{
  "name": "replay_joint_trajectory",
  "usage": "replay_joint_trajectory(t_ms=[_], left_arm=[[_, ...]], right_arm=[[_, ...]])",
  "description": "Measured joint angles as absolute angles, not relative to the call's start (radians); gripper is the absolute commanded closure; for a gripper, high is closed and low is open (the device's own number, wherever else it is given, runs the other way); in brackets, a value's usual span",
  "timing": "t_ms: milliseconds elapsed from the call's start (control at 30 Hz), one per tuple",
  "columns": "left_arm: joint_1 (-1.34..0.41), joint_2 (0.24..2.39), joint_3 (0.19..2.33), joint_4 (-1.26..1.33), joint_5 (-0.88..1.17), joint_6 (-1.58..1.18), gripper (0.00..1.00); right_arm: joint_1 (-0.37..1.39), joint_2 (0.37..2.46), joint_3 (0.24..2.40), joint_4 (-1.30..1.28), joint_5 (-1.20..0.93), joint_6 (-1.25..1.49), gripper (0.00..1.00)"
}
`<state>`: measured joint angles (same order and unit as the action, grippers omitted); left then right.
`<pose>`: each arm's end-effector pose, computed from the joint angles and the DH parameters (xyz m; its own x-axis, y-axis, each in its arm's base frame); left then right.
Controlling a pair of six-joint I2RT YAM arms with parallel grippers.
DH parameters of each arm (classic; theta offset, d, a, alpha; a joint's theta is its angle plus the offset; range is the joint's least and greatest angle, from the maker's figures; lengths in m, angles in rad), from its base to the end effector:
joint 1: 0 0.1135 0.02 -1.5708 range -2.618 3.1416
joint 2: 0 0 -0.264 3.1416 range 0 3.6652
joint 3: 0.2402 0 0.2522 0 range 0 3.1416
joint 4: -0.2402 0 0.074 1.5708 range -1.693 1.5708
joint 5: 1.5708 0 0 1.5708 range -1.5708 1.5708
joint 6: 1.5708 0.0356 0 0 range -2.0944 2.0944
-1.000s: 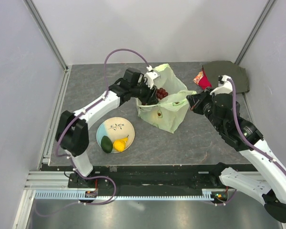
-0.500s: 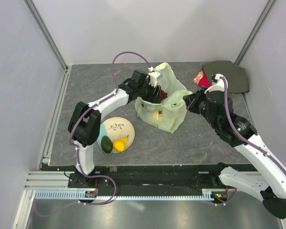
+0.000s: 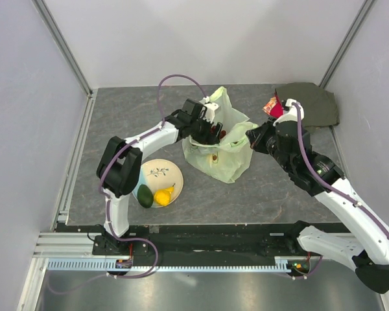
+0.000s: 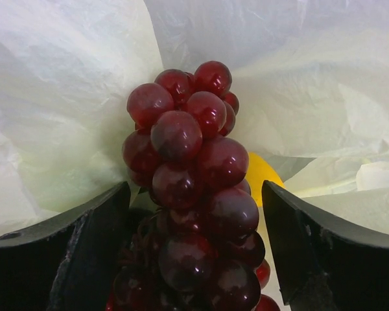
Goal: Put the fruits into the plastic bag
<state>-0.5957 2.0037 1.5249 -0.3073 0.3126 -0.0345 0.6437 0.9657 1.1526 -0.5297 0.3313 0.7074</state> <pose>0.3680 -0.2627 0.2172 -0.6100 0.3738 -0.6987 0.6932 0.6790 -0.2419 0.1675 0.1112 0.3989 -0.4139 0.4577 -0.7869 -0.0704 0.8457 0.5290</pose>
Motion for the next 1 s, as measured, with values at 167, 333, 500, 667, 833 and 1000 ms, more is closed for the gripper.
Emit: replay_joint_trajectory(t_ms=[167,333,500,667,833,1000], left_arm=[[-0.596,1.985,1.538,-0.325,0.303,-0.035,0.07],[-0.596,1.902,1.557,-0.347,0.292,-0.035,0.04],[-0.596,1.763,1.558,-0.347,0.309,-0.033,0.04],[-0.596,1.605,1.487,-0.336,0.373,-0.006,0.04],[-0.596,1.433,1.328,-0.319,0.384,-0.009,0.04],[-0.581,1.204,1.122,-0.351,0.190,-0.138,0.04]], right_arm=[[0.644,0.965,1.153,-0.527,0.330,0.706,1.00],[0.644,0.955,1.153,-0.528,0.331,0.706,1.00],[0.644,0.946,1.152,-0.527,0.334,0.706,1.00],[0.644,0.939,1.152,-0.528,0.334,0.706,1.00],[0.644,0.928,1.152,-0.527,0.334,0.706,1.00],[0.644,0.915,1.152,-0.528,0.334,0.707,1.00]])
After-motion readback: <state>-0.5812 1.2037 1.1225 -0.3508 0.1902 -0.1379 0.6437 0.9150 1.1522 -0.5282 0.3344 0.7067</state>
